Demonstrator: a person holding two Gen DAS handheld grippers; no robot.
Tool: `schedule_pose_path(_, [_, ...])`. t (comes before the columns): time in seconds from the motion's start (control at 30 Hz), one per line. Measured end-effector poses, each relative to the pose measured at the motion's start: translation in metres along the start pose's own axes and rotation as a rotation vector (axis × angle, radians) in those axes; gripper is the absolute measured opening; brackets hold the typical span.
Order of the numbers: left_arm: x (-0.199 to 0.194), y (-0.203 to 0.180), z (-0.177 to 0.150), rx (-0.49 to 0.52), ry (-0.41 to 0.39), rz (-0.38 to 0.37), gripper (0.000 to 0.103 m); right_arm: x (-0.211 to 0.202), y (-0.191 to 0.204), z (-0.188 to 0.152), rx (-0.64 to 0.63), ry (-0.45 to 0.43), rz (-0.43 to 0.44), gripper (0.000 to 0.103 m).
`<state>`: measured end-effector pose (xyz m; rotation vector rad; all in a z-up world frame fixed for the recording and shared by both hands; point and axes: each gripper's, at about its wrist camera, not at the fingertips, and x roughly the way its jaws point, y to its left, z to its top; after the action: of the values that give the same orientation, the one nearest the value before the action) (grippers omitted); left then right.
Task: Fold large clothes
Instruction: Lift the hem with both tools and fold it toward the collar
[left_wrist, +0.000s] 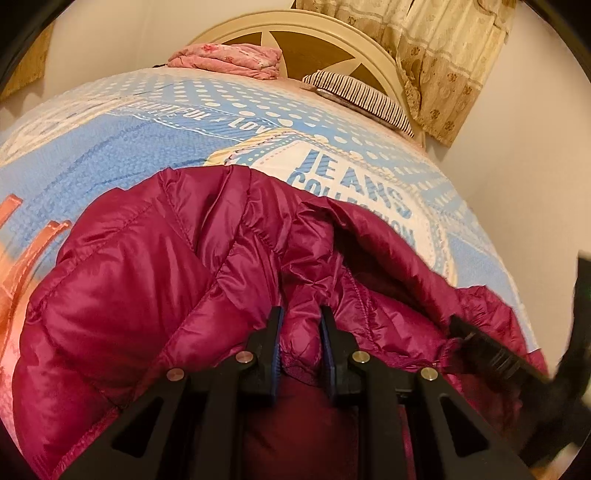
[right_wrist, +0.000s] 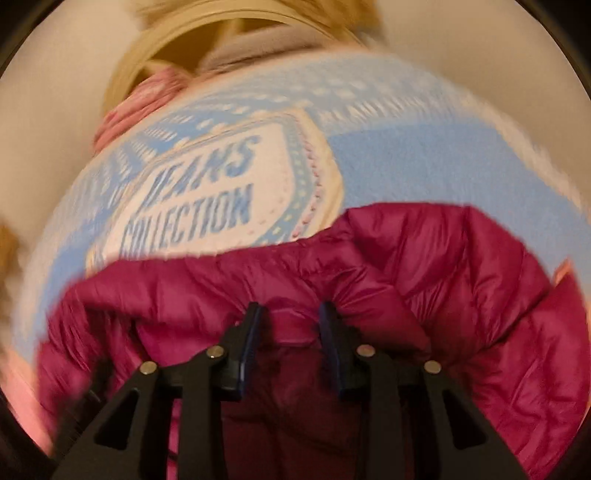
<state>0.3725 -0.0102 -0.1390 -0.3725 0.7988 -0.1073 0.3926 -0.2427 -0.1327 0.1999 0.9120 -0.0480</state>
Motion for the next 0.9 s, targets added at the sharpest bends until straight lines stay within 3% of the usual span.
schedule_pose_path(0.07, [-0.005, -0.002, 0.002, 0.011, 0.007, 0.003, 0.021, -0.002, 0.007, -0.011, -0.095, -0.048, -0.041, 0.034])
schedule_pose_path(0.13, [-0.02, -0.007, 0.008, 0.032, -0.002, 0.013, 0.021, -0.002, 0.005, -0.011, -0.095, -0.047, -0.037, 0.034])
schedule_pose_path(0.27, [-0.062, -0.032, 0.034, 0.14, -0.166, 0.069, 0.022, -0.003, 0.0, -0.011, -0.081, -0.059, -0.008, 0.034])
schedule_pose_path(0.33, [-0.063, -0.051, 0.054, 0.197, -0.181, 0.07, 0.03, -0.003, 0.001, -0.012, -0.081, -0.063, -0.006, 0.034])
schedule_pose_path(0.43, [-0.037, -0.076, 0.082, 0.25, -0.134, 0.044, 0.043, -0.001, 0.004, -0.012, -0.079, -0.068, 0.003, 0.035])
schedule_pose_path(0.53, [0.011, -0.084, 0.091, 0.275, -0.02, 0.147, 0.043, -0.002, 0.003, -0.013, -0.073, -0.073, 0.016, 0.035])
schedule_pose_path(0.67, [0.057, -0.055, 0.063, 0.229, 0.133, 0.252, 0.043, -0.003, 0.001, -0.015, -0.072, -0.078, 0.023, 0.035])
schedule_pose_path(0.8, [0.052, -0.034, 0.037, 0.217, 0.065, 0.204, 0.047, -0.004, -0.004, -0.015, -0.051, -0.081, 0.057, 0.035])
schedule_pose_path(0.9, [0.056, -0.033, 0.038, 0.202, 0.062, 0.188, 0.047, -0.004, -0.003, -0.014, -0.05, -0.082, 0.058, 0.035])
